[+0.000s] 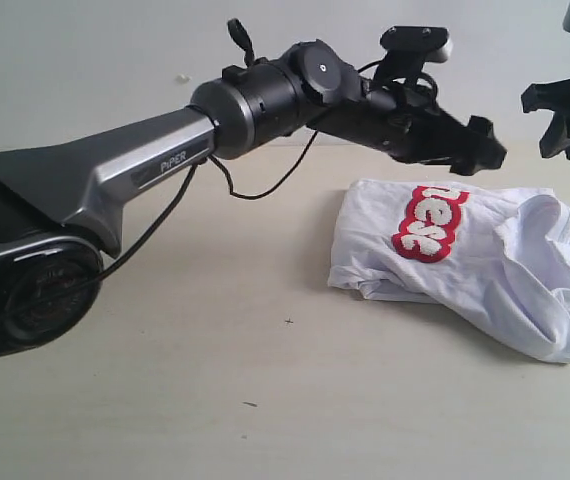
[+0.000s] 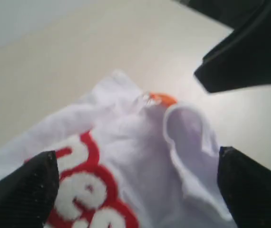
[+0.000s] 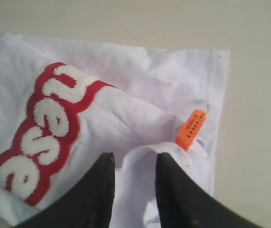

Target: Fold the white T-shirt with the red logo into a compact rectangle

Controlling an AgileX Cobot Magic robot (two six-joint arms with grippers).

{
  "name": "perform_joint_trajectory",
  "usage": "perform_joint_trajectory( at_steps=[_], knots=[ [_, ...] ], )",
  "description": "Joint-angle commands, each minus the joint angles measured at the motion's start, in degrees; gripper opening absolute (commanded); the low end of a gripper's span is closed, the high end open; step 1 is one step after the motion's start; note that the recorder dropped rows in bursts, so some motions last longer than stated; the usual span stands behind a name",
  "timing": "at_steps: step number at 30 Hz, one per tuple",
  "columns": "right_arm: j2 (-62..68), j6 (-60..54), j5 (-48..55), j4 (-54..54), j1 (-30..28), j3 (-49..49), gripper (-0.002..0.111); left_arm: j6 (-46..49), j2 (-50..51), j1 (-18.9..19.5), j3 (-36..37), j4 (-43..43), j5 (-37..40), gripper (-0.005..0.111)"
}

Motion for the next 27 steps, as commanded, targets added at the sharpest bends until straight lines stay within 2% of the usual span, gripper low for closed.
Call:
perform_joint_trajectory(
  at_steps=[1, 4, 10, 12, 19, 20, 22, 23, 24, 25, 27],
  knots=[
    [-0.1, -2.3, 0.6, 3.9, -0.1, -0.2, 0.031, -7.6, -0.6, 3.3, -0.2, 10.4, 11.9, 0.086],
    [1.4, -2.3, 1.9, 3.4, -0.1, -0.2, 0.034, -9.5, -0.6, 4.0, -0.2, 15.8, 16.4, 0.086],
    [2.7, -2.9, 3.9, 3.4, -0.1, -0.2, 0.067, -14.7, -0.4, 3.8, 3.8, 23.7, 14.0, 0.086],
    [2.7, -4.4, 3.9, 4.0, -0.1, -0.2, 0.075, -16.6, -0.2, 3.8, 6.0, 26.1, 12.0, 0.086],
    [2.7, -6.9, 4.2, 7.7, -0.1, -0.2, 0.078, -19.6, 2.1, 3.4, 9.7, 25.6, 5.9, 0.083],
    [2.7, -6.9, 4.2, 7.7, -0.1, -0.2, 0.078, -20.2, 2.6, 3.4, 9.7, 25.6, 5.8, 0.079],
    [2.7, -6.9, 4.2, 7.7, -0.1, -0.2, 0.078, -21.7, 3.2, 3.4, 9.7, 26.6, 6.3, 0.050],
    [2.7, -6.9, 4.2, 7.7, -0.1, -0.2, 0.078, -21.7, 3.3, 3.4, 9.7, 27.0, 6.9, 0.033],
    [2.7, -6.9, 4.2, 7.8, -0.1, -0.2, 0.078, -21.7, 3.3, 3.5, 9.7, 27.8, 7.3, 0.006],
    [2.7, -6.9, 4.3, 7.8, -0.1, -0.2, 0.078, -21.5, 3.3, 3.8, 9.7, 28.6, 8.2, 0.002],
    [2.7, -6.9, 4.3, 8.2, -0.1, -0.2, 0.078, -23.1, 3.2, 4.6, 9.7, 31.2, 10.0, 0.002]
  ],
)
